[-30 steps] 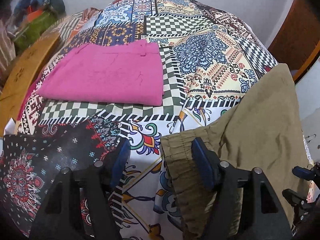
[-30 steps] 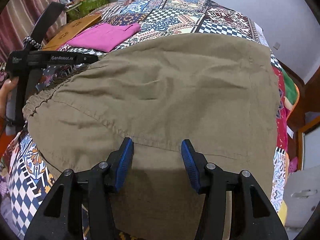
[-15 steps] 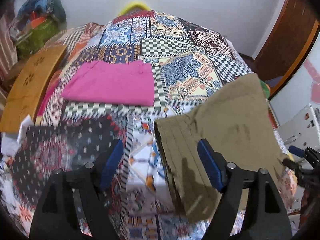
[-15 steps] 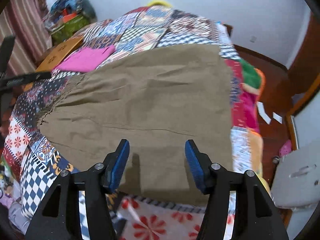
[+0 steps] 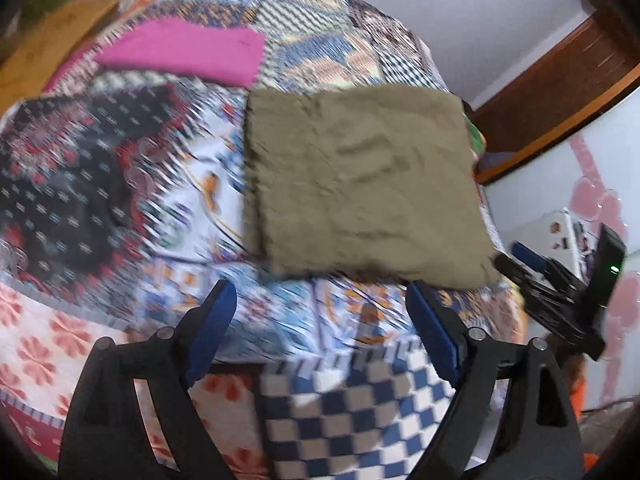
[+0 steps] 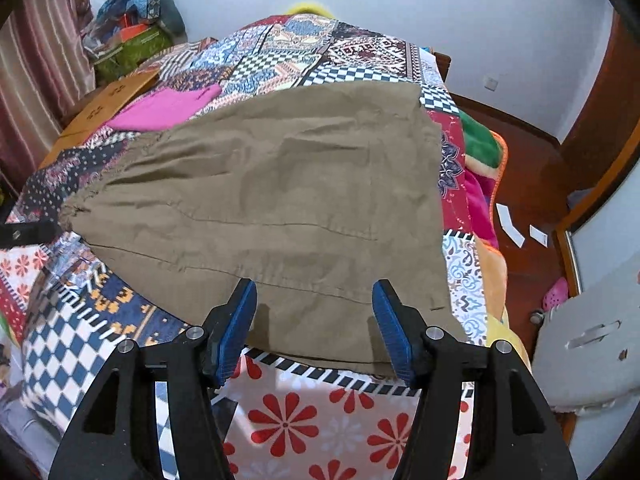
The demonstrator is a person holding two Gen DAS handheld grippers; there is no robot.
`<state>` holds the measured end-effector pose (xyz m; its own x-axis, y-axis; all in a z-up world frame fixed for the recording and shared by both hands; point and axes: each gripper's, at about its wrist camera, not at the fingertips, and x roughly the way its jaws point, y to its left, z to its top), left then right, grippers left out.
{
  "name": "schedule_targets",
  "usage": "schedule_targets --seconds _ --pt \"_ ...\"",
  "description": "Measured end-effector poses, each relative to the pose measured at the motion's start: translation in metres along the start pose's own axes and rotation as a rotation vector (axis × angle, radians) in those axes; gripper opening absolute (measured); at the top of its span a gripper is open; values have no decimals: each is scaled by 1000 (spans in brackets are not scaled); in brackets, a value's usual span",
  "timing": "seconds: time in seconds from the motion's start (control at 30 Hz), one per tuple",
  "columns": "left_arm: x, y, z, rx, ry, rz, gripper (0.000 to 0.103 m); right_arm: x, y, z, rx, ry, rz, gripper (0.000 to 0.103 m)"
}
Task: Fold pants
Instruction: 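Lift the waistband with the left gripper and fold it over toward the right gripper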
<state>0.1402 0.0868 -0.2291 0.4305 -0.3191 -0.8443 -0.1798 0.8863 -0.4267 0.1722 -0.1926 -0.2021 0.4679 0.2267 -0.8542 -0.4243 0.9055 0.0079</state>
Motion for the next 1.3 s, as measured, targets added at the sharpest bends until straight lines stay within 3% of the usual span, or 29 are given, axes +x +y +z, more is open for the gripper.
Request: schedule_targets --seconds 0.13,0.33,0.7,0.9,0.97,1.07,1.13,1.23,1.3 --pt "19 -15 -2 -11 54 -37 87 14 2 -2 1 29 7 56" --pt "34 -27 7 -61 33 -87 97 23 7 -7 -12 41 11 56" --pt "53 -2 33 -265 -18 -199 100 31 7 -9 -9 43 50 56" --pt "56 2 42 -326 -68 -193 100 33 7 -9 -13 43 53 56" --pt "61 1 50 -337 -77 -180 97 34 6 -8 -3 45 62 56" --pt "63 -2 56 -334 -94 -132 83 35 6 -8 0 46 63 56" --pt "64 -3 59 -334 -105 -87 63 35 7 -7 -4 46 57 56" --pt "67 -5 63 -321 -115 -41 43 36 6 -7 -5 45 57 56" --pt "69 -6 65 -306 -119 -33 40 37 5 -7 1 47 62 56"
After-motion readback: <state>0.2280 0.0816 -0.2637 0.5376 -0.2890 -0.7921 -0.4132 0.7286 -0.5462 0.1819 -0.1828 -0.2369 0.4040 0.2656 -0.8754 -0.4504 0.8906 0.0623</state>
